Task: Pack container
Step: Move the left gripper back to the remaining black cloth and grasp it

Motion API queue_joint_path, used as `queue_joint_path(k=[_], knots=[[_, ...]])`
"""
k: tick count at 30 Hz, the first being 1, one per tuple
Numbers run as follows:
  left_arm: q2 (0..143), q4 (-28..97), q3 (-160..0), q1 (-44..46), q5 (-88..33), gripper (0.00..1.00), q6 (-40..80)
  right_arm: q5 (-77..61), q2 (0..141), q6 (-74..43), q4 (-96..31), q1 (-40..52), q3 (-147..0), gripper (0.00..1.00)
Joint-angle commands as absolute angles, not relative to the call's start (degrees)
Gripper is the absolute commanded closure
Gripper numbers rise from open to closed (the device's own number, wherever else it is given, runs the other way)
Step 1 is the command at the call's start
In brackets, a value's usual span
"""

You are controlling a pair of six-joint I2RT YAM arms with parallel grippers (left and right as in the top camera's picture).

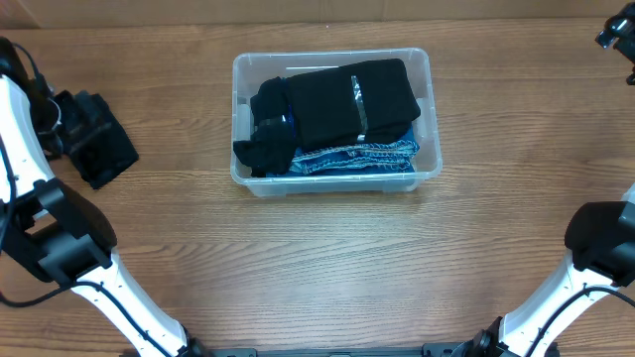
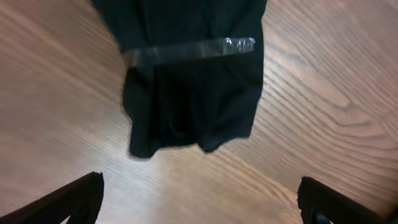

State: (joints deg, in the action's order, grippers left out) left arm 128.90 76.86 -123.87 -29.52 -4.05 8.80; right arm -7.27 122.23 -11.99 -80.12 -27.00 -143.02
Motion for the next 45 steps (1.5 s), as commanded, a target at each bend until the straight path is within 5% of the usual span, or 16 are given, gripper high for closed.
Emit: queue_joint_path(k=[1, 14, 20, 26, 35, 45], knots=[[128.6, 70.0, -114.7, -29.3, -4.1, 0.00, 10.9, -7.4, 121.8, -12.0, -79.9, -27.2, -143.2, 0.00], [129.6, 53.2, -102.5, -29.0, -6.8, 0.11, 10.7, -7.4, 121.8, -12.0, -79.9, -27.2, -143.2, 0.00], [129.8, 51.9, -102.5, -27.3, -6.7, 0.78, 10.3, -7.4, 121.8, -12.0, -79.9, -27.2, -143.2, 0.00], [130.1, 51.1, -101.7, -25.0, -6.3, 0.96, 10.2, -7.4, 121.8, -12.0, -79.9, -27.2, -143.2, 0.00], [129.6, 57.9, -105.5, -23.9, -8.1, 0.96, 9.0, -7.4, 121.8, -12.0, -79.9, -27.2, -143.2, 0.00], [129.5, 81.3, -133.1, -21.6, -18.1, 0.96, 1.6, -7.4, 121.8, -12.0, -79.9, -27.2, -143.2, 0.00]])
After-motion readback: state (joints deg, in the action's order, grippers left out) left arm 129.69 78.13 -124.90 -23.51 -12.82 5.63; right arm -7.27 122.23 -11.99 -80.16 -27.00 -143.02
